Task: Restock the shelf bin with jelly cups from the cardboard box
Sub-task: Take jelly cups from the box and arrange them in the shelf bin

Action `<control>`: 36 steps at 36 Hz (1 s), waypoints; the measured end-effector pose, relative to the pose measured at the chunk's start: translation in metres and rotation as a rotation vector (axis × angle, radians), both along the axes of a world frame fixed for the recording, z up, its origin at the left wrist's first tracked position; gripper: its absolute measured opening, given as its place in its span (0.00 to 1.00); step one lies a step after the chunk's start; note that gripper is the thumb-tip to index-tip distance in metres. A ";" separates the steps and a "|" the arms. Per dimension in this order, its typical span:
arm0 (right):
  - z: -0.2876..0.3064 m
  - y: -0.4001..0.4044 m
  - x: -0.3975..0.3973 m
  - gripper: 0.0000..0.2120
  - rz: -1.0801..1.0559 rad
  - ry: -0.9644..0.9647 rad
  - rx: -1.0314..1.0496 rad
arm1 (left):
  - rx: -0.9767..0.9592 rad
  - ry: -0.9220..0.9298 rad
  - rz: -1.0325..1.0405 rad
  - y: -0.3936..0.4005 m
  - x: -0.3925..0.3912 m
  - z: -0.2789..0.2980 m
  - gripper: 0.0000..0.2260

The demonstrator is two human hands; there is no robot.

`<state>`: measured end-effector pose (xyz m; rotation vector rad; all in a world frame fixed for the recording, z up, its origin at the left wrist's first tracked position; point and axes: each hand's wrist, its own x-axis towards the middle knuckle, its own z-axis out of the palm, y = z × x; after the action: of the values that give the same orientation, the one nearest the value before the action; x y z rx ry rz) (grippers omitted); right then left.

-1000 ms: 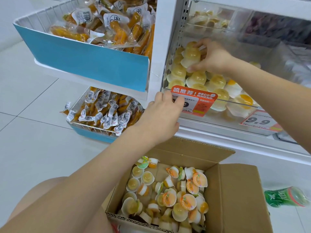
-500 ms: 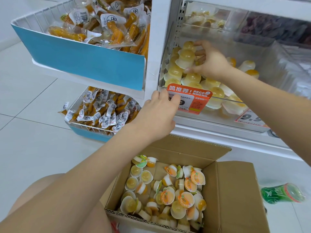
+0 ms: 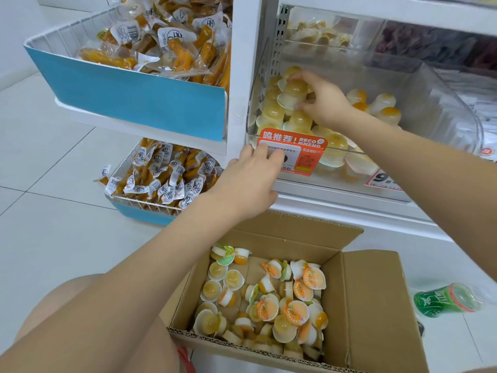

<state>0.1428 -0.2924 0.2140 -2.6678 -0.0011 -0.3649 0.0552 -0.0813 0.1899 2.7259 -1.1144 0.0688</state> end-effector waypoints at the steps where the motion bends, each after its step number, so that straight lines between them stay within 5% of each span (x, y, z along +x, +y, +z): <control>1: -0.001 0.001 0.000 0.24 -0.003 -0.011 0.006 | -0.001 -0.001 -0.001 0.000 0.000 0.000 0.22; 14: 0.002 0.005 -0.012 0.28 -0.041 -0.083 0.094 | -0.024 -0.009 -0.006 -0.002 0.001 -0.006 0.21; 20: 0.013 0.011 -0.090 0.17 -0.070 -0.381 0.345 | -0.106 0.128 -0.027 -0.001 -0.011 -0.019 0.19; 24: -0.009 0.020 -0.160 0.13 0.034 -0.361 0.426 | -0.120 0.291 -0.024 -0.002 -0.023 -0.052 0.16; 29: -0.097 0.031 -0.210 0.16 0.108 -0.012 0.473 | 0.018 0.563 -0.004 0.011 -0.038 -0.129 0.16; 36: -0.251 0.026 -0.219 0.21 0.175 0.738 0.180 | 0.621 0.700 -0.016 0.061 -0.047 -0.236 0.19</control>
<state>-0.0761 -0.2660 -0.0365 -2.4435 0.0233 0.6478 0.0079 -0.0205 -0.0456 2.7996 -1.0370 -1.3187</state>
